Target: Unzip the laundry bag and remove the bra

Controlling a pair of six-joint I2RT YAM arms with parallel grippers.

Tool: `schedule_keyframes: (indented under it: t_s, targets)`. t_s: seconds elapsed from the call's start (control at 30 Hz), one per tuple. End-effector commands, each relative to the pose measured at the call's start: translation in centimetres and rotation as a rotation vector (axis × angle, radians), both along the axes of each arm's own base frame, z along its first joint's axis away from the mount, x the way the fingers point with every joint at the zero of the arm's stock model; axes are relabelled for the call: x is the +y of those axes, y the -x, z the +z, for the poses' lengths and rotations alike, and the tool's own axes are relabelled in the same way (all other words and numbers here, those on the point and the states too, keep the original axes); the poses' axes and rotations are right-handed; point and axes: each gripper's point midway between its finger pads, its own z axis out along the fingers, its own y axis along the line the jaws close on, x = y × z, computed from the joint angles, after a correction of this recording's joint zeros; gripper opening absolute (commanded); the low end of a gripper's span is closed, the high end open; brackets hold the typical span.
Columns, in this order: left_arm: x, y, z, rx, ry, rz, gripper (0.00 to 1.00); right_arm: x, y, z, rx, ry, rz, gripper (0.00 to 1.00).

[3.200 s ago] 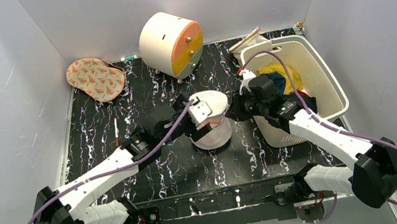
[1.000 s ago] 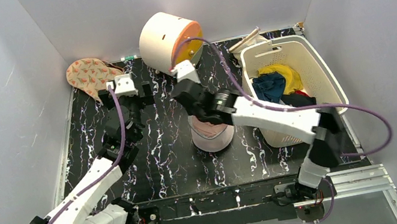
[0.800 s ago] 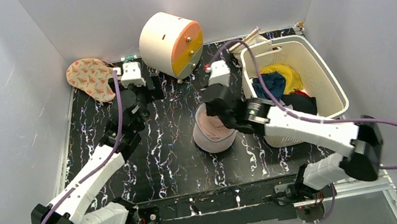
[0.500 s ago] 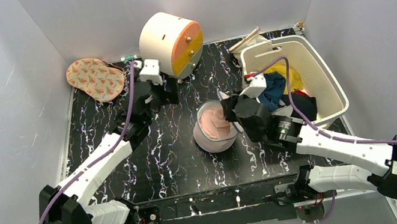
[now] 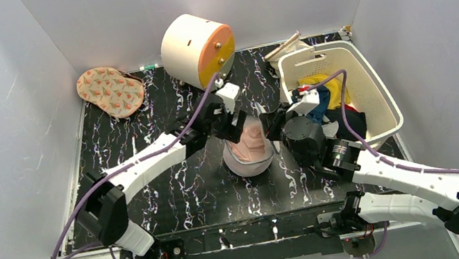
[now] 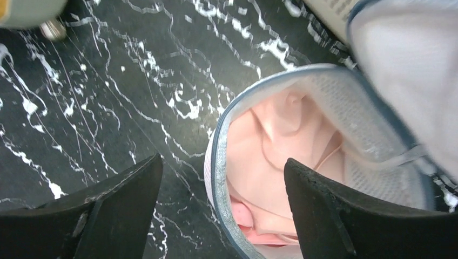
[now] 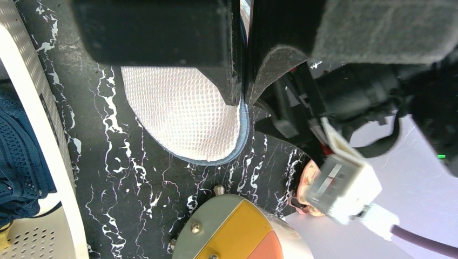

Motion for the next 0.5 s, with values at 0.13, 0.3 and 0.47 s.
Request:
schedule_keyframes:
  t_s: [0.13, 0.3, 0.47]
  targets:
    - [0.5, 0.0, -1.8, 0.051, -0.137, 0.058, 0.53, -0.2, 0.0, 1.5, -0.038, -0.058, -0.013, 0.0]
    - [1.6, -0.4, -0.3, -0.015, -0.135, 0.103, 0.2, 0.4, -0.1, 1.1, -0.027, -0.038, 0.006, 0.0]
    - [3.5, -1.2, 0.9, -0.088, -0.189, 0.171, 0.04, 0.3, 0.0, 0.6, -0.011, -0.014, 0.008, 0.0]
